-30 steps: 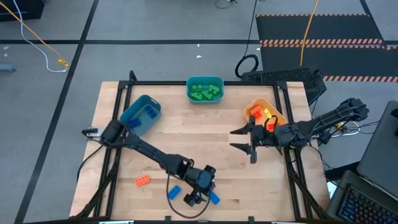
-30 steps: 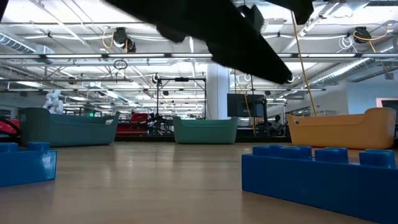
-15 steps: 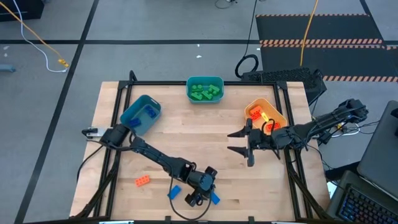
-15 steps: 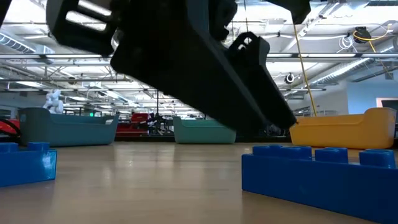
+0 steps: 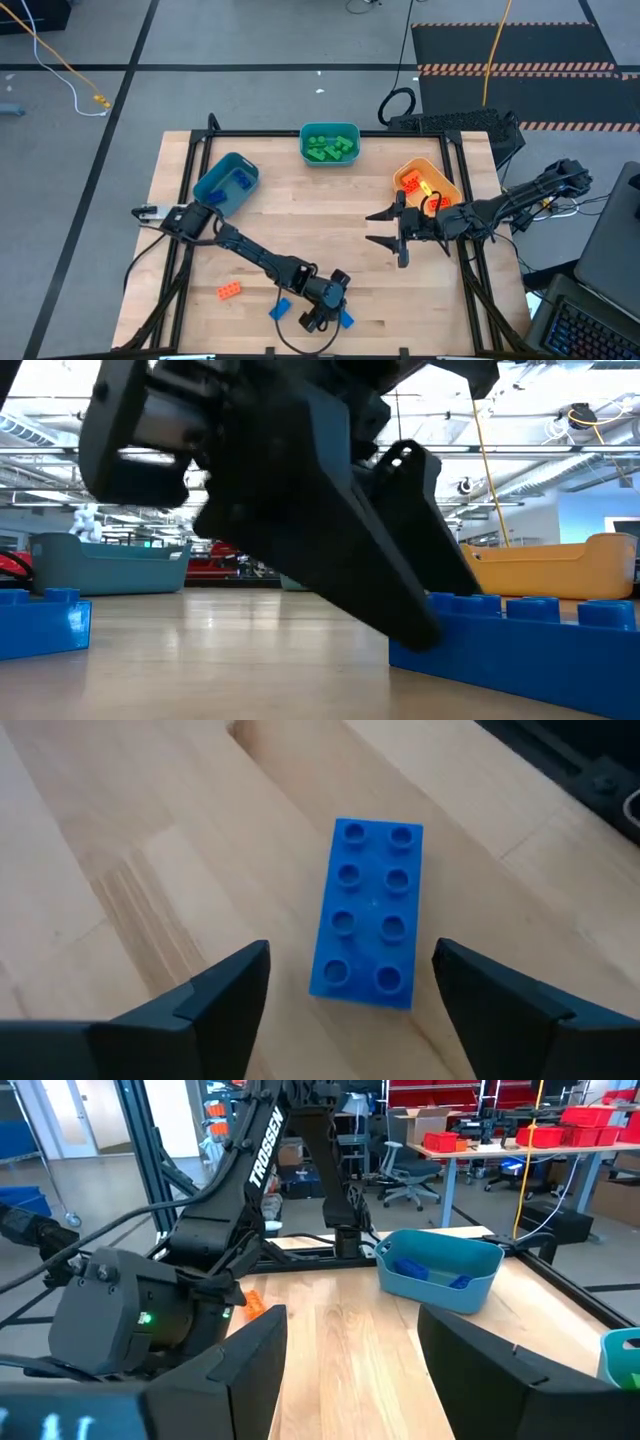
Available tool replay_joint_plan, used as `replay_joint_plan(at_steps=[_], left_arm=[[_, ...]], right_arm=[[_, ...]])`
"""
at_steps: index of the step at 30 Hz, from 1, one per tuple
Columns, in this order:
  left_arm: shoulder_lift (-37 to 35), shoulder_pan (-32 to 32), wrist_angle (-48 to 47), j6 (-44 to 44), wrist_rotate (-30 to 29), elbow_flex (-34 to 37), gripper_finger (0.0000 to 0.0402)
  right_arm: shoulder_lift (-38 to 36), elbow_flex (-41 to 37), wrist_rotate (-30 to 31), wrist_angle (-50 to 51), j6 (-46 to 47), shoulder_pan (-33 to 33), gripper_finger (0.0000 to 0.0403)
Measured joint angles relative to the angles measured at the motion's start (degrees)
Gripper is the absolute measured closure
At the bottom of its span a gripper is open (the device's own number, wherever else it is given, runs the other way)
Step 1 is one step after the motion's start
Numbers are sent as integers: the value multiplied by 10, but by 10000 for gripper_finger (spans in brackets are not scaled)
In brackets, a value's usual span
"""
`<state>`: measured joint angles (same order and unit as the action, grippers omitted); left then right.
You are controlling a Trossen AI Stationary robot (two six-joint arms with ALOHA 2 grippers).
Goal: Sort & place blocks by color
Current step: Put the blue game piece into the blue bin
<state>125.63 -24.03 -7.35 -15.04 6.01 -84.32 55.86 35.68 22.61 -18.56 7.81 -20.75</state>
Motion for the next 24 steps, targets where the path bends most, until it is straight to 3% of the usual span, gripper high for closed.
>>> replay_joint_plan(at_steps=[5,11,20,24], left_arm=[[6,-1,-4,-3,0,1,172],[5,-1,-8,-3,0,0,267],[-31,17,-77,-18,-4,-3,267],[-80,38,-149,-27,-57,-16,267]], right_arm=[[0,0,0,2,0,0,183],[0,0,0,2,-2,0,183],[0,0,0,5,-2,0,183],[0,0,0,8,-2,0,183]])
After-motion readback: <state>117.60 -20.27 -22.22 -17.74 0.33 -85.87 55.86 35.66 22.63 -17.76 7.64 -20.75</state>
